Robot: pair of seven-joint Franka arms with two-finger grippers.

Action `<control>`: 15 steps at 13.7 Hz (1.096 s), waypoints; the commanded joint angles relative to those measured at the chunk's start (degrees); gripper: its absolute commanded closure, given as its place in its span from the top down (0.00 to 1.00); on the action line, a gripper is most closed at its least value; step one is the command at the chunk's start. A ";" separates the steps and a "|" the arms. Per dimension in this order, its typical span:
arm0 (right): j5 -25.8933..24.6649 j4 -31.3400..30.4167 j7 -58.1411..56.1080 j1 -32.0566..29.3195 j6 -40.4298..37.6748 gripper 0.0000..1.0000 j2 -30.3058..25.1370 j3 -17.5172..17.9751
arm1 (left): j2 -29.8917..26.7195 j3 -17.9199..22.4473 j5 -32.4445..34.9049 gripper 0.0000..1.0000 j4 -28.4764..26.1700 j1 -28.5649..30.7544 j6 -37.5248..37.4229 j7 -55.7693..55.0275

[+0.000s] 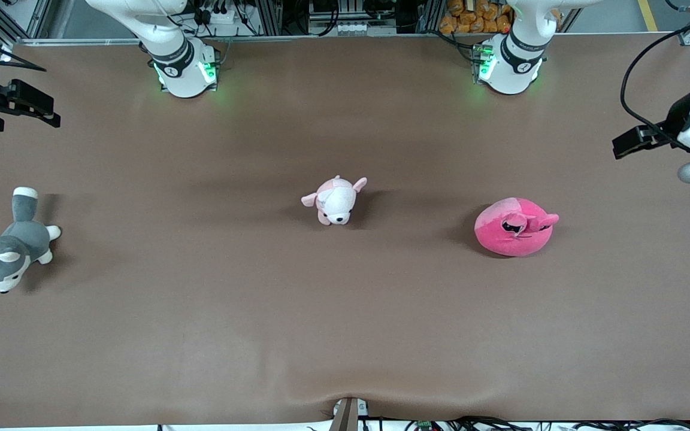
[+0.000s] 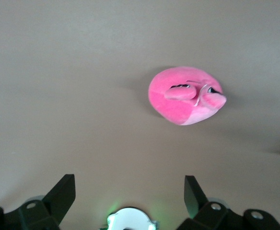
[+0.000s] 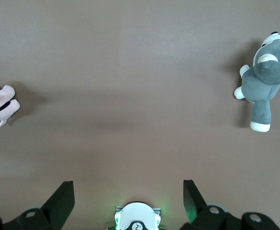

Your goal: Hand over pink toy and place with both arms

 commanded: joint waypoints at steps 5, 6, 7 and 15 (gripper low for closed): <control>-0.79 5.74 0.66 0.42 -2.38 1.00 3.08 0.10 | 0.25 -1.82 -4.80 1.00 -7.47 3.34 10.24 -15.32; -0.62 3.58 0.83 0.25 -2.30 1.00 2.57 0.27 | 0.25 -2.78 -4.80 1.00 -8.35 3.43 11.65 -18.49; -1.05 3.65 0.57 0.16 -1.86 1.00 2.91 0.36 | 0.25 -2.88 -4.80 1.00 -9.14 3.43 12.97 -21.05; -0.35 6.02 0.48 0.24 -3.78 1.00 3.53 0.01 | 1.22 -2.97 -4.62 1.00 -11.70 3.25 15.70 -45.73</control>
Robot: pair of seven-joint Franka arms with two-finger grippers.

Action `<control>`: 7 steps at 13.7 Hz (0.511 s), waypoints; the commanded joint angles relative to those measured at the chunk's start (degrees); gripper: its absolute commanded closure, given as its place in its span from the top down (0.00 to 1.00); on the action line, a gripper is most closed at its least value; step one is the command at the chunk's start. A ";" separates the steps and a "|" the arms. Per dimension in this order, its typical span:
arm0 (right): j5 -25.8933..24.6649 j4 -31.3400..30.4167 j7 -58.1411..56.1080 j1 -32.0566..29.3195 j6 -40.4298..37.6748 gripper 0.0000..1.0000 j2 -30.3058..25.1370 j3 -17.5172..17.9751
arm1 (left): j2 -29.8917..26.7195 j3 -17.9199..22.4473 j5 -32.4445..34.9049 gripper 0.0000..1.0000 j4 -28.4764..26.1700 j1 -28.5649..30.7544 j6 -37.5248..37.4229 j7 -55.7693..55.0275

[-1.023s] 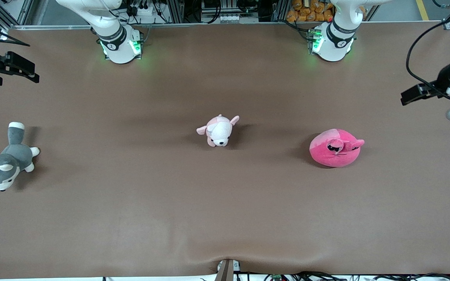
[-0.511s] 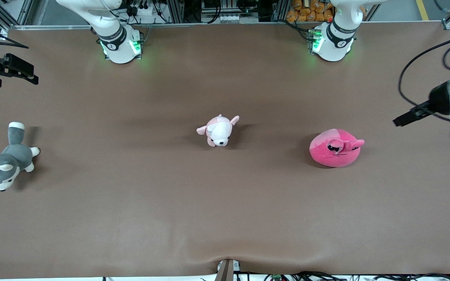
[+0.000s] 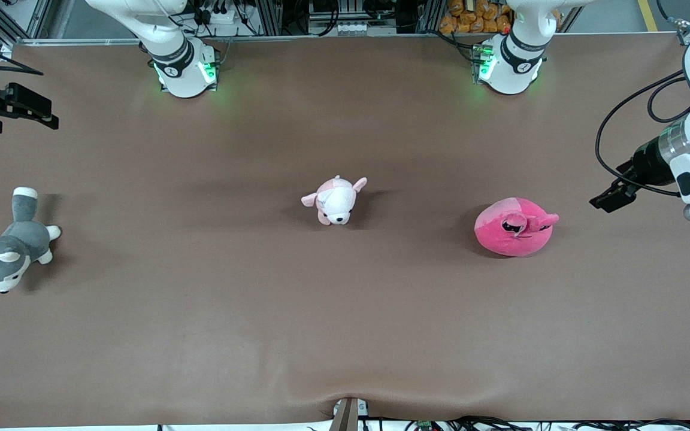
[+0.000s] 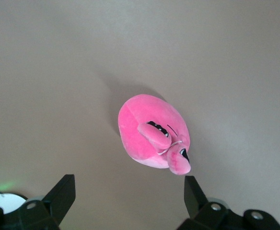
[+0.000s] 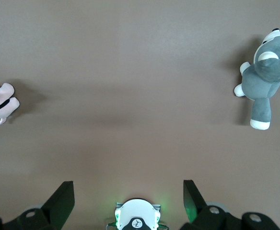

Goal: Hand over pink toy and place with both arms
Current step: 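Move the left gripper down toward the pink plush toy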

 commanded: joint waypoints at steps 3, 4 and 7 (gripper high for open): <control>-0.41 3.12 0.31 0.12 -1.70 1.00 1.78 0.18 | 0.53 -0.07 -0.30 1.00 -0.90 0.45 1.21 -8.02; -0.41 3.12 0.31 0.47 -1.70 1.00 1.78 0.27 | 0.79 -0.07 -0.39 1.00 -0.90 0.45 1.21 -8.63; -0.41 3.47 0.22 -0.05 -1.79 1.00 1.96 0.27 | 2.11 -0.07 -0.30 1.00 -0.90 0.45 1.21 -14.85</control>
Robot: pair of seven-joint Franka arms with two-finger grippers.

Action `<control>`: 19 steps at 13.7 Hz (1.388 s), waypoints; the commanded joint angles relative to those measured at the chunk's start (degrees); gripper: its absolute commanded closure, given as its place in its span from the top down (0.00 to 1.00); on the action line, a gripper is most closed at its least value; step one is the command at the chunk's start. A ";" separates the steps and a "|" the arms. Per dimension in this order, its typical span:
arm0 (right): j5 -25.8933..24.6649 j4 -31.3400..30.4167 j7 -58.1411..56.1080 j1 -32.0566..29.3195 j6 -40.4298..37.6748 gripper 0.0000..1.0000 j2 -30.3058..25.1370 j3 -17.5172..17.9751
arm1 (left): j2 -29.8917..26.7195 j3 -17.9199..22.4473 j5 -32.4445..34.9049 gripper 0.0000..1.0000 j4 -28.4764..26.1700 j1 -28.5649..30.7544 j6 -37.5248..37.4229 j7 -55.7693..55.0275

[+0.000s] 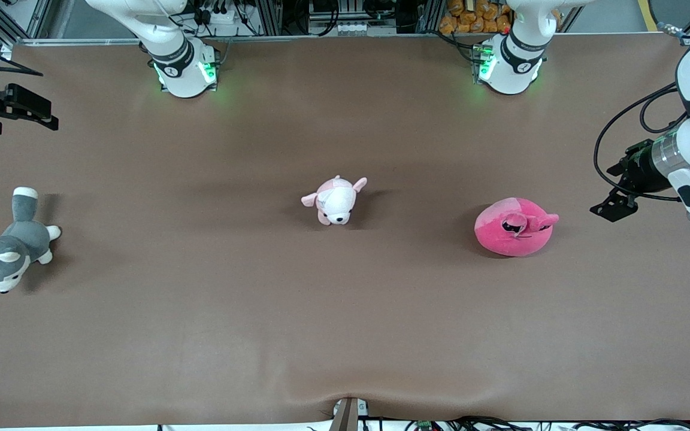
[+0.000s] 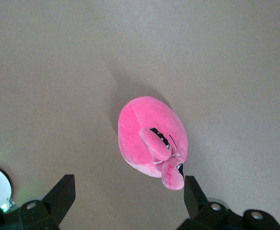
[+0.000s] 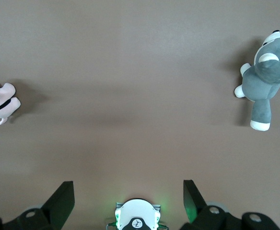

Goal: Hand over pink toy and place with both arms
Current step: 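Move the left gripper down toward the pink plush toy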

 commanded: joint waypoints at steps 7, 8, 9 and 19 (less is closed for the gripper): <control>-0.49 3.05 0.32 -0.36 -2.24 1.00 1.71 -0.02 | 3.32 -0.11 -0.48 1.00 -0.35 0.16 0.52 -13.62; -0.06 2.18 0.24 -0.27 -2.07 1.00 1.45 -0.02 | 4.11 -0.20 -0.39 1.00 -0.35 -0.19 0.52 -17.66; -0.92 2.60 0.58 0.17 -2.24 1.00 1.62 0.15 | 4.90 -0.20 -0.31 1.00 -0.18 -0.45 0.70 -21.35; -0.67 5.04 0.59 0.08 -2.59 1.00 2.59 0.07 | 8.77 -0.02 -2.58 1.00 0.26 -0.19 2.54 -33.58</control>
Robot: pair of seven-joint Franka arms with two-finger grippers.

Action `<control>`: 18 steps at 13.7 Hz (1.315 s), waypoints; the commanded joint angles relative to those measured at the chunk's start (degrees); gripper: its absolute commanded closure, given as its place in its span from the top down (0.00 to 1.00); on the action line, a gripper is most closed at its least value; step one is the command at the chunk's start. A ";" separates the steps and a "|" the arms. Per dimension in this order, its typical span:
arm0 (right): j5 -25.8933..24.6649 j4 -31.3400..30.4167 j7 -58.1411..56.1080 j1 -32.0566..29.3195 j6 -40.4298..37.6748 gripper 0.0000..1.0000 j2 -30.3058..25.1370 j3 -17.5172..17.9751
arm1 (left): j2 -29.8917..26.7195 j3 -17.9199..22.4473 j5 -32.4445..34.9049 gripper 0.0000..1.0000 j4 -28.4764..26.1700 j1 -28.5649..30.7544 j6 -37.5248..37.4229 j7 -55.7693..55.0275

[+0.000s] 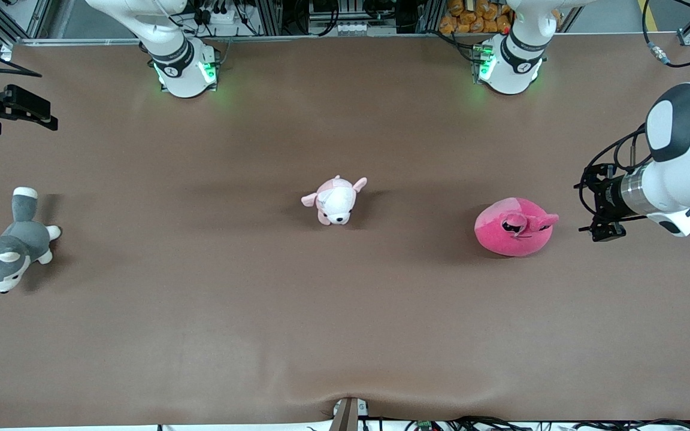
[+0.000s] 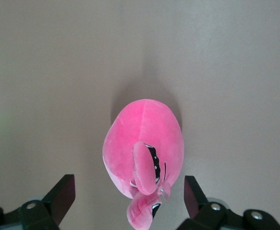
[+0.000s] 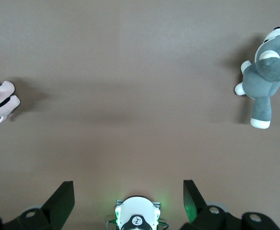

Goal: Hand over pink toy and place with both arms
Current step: 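Move the left gripper down toward the pink plush toy, then lower the left gripper onto the pink toy's neck and close it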

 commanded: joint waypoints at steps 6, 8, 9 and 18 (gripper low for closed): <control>-0.88 3.47 0.40 0.08 -1.43 1.00 1.76 0.10 | 2.92 -0.16 -3.72 1.00 -0.38 0.67 0.81 -9.42; -0.01 0.71 0.75 -0.18 -0.58 1.00 1.07 0.10 | 3.80 -0.25 -4.16 1.00 -0.38 0.85 1.16 -9.33; -0.61 2.86 0.32 -0.35 -0.47 1.00 1.76 0.10 | 4.42 -0.25 -4.16 1.00 -0.56 0.77 1.34 -9.24; -0.18 1.49 0.23 -0.45 -0.22 1.00 1.42 0.19 | 5.48 -0.34 -4.51 1.00 -4.16 0.41 6.00 -8.45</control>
